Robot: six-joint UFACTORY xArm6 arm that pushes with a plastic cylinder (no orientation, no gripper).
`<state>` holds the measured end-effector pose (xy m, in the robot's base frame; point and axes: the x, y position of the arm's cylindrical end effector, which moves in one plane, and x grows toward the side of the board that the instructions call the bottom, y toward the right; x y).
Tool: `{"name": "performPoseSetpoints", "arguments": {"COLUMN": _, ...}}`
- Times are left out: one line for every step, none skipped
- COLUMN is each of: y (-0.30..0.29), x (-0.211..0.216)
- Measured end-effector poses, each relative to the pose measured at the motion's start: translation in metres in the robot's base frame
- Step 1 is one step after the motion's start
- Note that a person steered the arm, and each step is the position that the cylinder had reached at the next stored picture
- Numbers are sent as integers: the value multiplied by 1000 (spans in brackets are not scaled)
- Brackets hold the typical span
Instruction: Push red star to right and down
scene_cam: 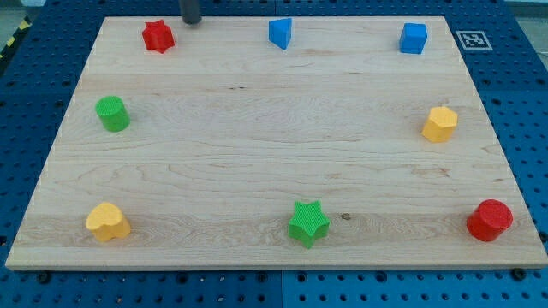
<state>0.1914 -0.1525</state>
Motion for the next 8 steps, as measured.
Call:
{"name": "performPoseSetpoints", "arguments": {"y": -46, "x": 1}}
{"name": "performPoseSetpoints", "arguments": {"y": -91, "x": 2}}
{"name": "performPoseSetpoints", "arguments": {"y": -78, "x": 22}}
{"name": "performPoseSetpoints", "arguments": {"y": -47, "x": 52}}
{"name": "performPoseSetpoints", "arguments": {"y": -22, "x": 73}}
{"name": "performPoseSetpoints", "arguments": {"y": -6, "x": 92}}
{"name": "performPoseSetpoints", "arguments": {"y": -27, "x": 92}}
{"name": "performPoseSetpoints", "arguments": {"y": -14, "x": 108}}
